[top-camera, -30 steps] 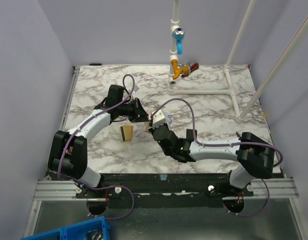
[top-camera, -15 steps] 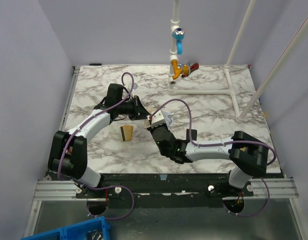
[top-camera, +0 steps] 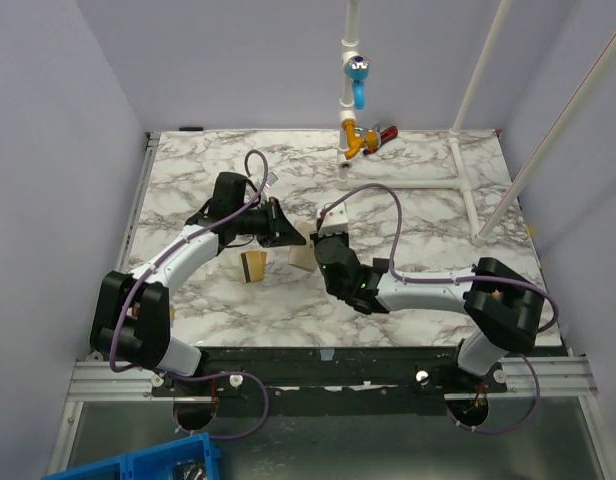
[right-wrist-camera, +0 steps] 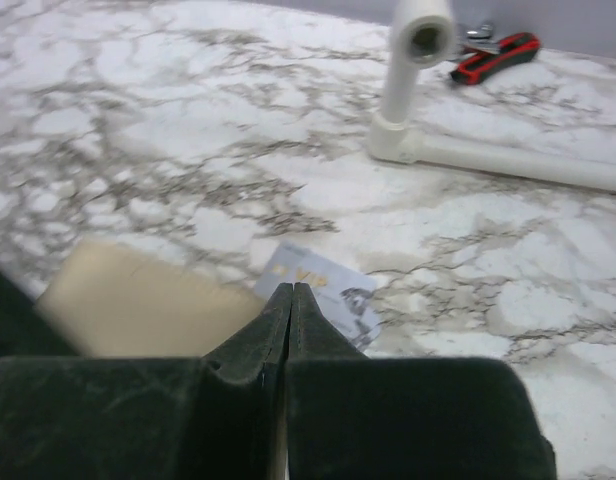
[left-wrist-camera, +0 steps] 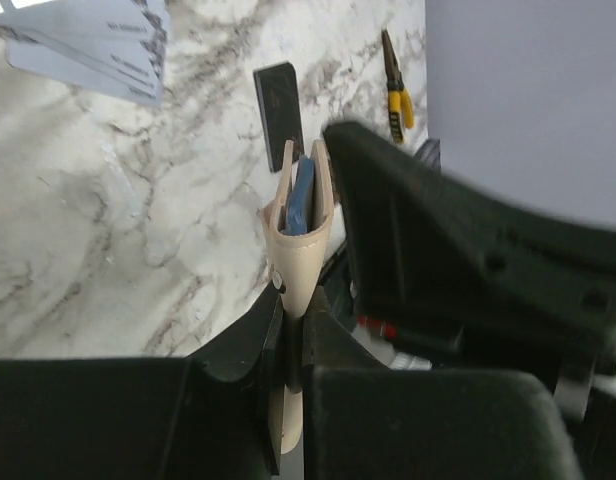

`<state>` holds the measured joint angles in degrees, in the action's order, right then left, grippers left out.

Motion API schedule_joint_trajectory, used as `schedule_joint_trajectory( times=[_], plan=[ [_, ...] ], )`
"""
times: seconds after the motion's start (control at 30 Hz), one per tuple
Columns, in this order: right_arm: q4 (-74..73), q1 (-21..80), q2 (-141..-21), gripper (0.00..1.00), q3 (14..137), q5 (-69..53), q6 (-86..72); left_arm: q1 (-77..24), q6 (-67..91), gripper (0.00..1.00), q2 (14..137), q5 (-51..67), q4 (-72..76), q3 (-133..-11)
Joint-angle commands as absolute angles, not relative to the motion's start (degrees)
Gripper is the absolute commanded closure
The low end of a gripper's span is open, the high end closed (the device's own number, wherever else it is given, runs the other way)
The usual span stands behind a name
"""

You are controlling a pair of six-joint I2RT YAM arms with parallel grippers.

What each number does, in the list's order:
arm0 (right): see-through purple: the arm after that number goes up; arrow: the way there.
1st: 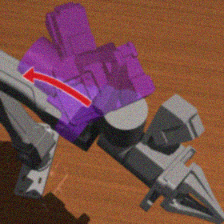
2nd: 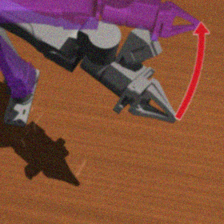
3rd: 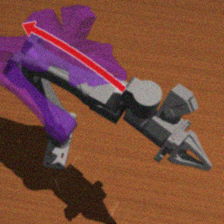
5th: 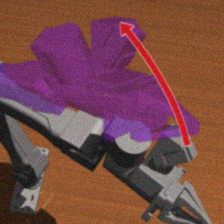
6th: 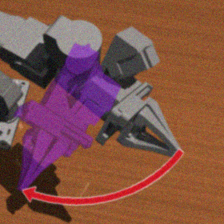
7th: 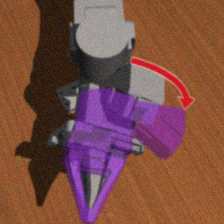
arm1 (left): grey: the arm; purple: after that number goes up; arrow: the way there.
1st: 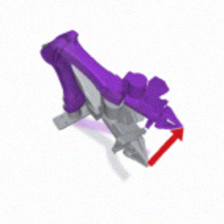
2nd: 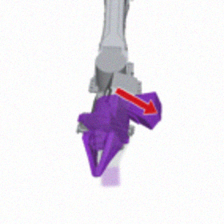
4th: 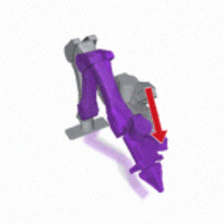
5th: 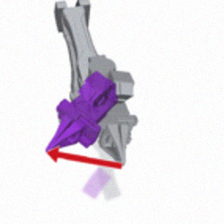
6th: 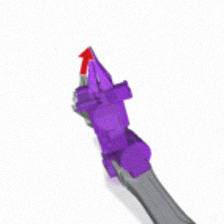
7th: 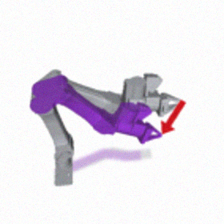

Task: Put the credit cards into the card holder
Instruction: Open the card holder.

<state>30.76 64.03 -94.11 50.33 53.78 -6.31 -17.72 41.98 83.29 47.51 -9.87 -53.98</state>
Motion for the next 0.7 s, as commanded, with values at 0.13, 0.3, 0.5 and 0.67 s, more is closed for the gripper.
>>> schedule_joint_trajectory(
  times=[0.13, 0.3, 0.5, 0.67],
  plan=[
    [26.3, 61.3, -90.9, 0.99, 50.6, 56.5, -13.3, -18.5, 42.1, 1.00, 81.3, 52.3, -13.5, -52.8],
    [18.6, 61.3, -85.7, 0.99, 49.6, 50.2, -18.9, -18.5, 40.5, 1.00, 81.1, 49.6, -13.4, -51.8],
    [5.3, 61.3, -80.4, 0.99, 46.4, 46.9, -27.5, -19.6, 39.9, 0.99, 84.0, 46.9, -12.2, -51.7],
    [-1.8, 61.3, -78.4, 0.99, 43.9, 46.4, -32.3, -23.6, 39.7, 0.83, 87.5, 42.8, -11.5, -52.1]
  ],
)
